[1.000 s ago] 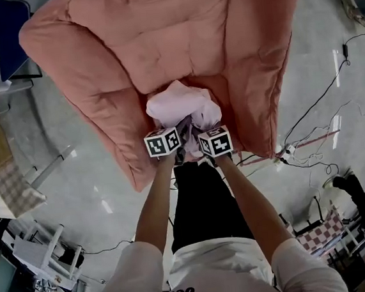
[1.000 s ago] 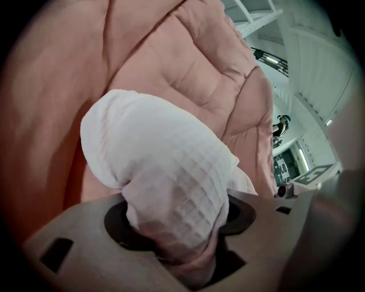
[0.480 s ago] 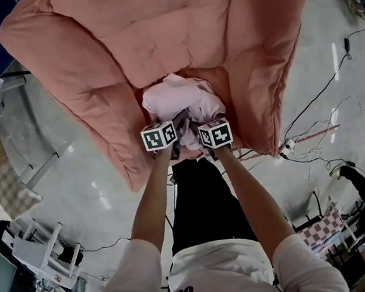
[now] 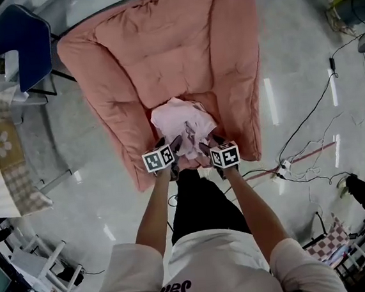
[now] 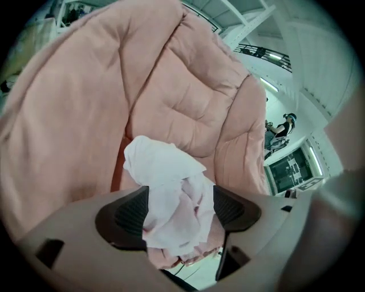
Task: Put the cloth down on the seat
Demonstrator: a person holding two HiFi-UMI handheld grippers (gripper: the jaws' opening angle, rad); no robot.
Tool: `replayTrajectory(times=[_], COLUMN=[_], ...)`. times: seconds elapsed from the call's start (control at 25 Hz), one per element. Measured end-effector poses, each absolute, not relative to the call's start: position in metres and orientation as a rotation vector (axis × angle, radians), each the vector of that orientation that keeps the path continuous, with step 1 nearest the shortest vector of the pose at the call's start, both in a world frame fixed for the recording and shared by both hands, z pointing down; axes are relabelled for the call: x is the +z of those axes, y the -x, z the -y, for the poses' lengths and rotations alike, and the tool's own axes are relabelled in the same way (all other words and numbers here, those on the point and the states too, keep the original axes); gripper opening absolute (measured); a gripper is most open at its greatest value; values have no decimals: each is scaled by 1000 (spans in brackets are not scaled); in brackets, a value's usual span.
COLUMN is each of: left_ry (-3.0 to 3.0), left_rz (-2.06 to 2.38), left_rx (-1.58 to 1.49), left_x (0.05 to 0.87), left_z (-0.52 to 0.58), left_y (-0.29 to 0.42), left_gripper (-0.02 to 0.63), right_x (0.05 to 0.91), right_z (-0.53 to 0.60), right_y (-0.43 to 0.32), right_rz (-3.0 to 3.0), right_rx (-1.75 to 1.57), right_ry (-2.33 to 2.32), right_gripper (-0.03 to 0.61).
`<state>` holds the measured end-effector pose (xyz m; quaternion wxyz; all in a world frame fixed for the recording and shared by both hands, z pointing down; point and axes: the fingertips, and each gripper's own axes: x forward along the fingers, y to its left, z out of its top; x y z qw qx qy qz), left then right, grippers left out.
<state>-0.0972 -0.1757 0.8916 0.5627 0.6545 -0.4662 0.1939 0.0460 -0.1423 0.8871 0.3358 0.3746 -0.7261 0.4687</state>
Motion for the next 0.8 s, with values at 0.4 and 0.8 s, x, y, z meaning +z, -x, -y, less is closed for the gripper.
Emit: replayTrajectory(times=[0.4,0.8], left_ry=[-1831,-2275], left_rz=[1175,1494], left_rx=[304,180], left_x=[709,506], left_z=[166,171], left_y=[76,74], left_gripper=[344,169], right_x=[695,500], right_z=[159,178], right_y=[-48,-64], right_rz=[2240,2468], right_rx=[830,388], right_ry=[-1055,-1366], right_gripper=[256,124])
